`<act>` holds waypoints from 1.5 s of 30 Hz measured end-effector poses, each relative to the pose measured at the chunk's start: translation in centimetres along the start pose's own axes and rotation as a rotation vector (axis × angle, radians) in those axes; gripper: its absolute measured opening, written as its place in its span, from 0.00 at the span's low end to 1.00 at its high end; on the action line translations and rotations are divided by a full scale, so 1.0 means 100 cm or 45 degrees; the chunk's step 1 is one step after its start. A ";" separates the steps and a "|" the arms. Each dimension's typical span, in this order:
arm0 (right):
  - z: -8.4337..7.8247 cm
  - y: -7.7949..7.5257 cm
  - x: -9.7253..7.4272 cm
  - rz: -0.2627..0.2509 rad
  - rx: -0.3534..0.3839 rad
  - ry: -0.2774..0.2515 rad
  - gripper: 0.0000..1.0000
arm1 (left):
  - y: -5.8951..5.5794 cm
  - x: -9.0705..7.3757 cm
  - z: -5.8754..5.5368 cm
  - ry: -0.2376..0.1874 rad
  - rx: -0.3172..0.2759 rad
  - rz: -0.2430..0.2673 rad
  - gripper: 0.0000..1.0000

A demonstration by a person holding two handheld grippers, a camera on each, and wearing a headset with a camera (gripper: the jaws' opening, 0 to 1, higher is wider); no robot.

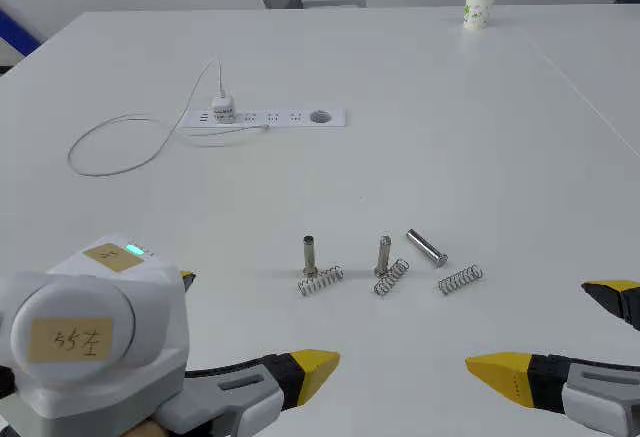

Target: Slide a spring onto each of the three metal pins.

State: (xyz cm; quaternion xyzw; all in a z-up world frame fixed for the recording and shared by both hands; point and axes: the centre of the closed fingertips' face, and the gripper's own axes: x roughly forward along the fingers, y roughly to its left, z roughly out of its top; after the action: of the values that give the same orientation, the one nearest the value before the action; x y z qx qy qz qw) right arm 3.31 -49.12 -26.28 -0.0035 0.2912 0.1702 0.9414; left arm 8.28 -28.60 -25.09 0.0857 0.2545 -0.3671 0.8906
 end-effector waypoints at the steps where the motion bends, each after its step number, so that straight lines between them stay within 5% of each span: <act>1: 0.000 0.000 0.000 0.000 0.001 -0.002 0.93 | 0.000 0.000 0.000 -0.001 -0.001 0.001 0.93; 45: -0.003 -0.001 -0.001 0.010 -0.004 0.019 0.90 | -0.001 -0.001 0.001 -0.010 -0.006 -0.008 0.92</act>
State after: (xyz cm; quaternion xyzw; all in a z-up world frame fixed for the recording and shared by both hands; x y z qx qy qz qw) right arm 3.11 -49.26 -26.49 -0.0051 0.2978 0.1742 0.9386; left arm 8.17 -28.66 -24.90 0.0814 0.2520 -0.3698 0.8906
